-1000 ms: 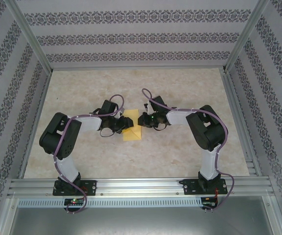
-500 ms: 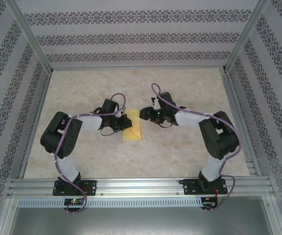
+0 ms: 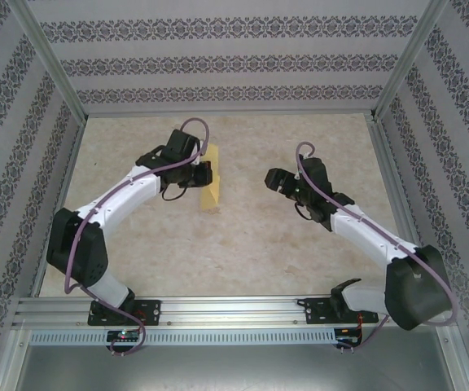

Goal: Fold a paper plane with a square sheet of paper (pick it up from the middle)
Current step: Turn over the paper at the center of the table.

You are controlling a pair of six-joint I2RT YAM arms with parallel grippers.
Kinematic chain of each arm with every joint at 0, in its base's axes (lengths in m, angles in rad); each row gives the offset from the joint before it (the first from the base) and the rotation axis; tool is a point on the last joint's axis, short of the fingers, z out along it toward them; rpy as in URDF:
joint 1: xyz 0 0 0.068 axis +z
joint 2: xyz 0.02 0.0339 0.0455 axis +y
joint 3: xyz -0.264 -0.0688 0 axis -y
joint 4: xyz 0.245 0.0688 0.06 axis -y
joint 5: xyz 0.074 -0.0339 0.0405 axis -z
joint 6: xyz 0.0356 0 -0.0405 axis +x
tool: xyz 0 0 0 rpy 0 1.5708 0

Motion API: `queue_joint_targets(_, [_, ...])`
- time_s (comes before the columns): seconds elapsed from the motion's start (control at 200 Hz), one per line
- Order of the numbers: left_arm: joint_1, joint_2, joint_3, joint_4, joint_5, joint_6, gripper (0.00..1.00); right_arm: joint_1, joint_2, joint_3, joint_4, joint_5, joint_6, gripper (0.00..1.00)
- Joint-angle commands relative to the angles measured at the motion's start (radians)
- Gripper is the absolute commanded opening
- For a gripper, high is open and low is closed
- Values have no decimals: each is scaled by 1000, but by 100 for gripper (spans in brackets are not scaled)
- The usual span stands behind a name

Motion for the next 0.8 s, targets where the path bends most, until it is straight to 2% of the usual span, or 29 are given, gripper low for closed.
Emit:
queue_joint_targets(0.0, [-48,21,104,-294,-308,111,6,-14,-46,-42,-18,75,-13,89])
queue_joint_targets(0.1, [-106,88,202,-385,-518,129,5,-17,-70,-64,-26,99,-25,98])
queue_joint_targets(0.265, [-201,271,336,-502,-818,89,5,-36,-110,-102,-53,146,-30,98])
queue_joint_targets(0.385, [-241,442,466,-601,-955,35,5,-73,-139,-113,-109,172,-21,98])
queue_joint_targets(0.614, [-291,667,605,-628,-949,-4,6,-175,-200,-149,-211,168,-8,98])
queue_joint_targets(0.794, [-321,738,597,-563,-839,-22,6,-230,-236,-167,-225,156,-11,98])
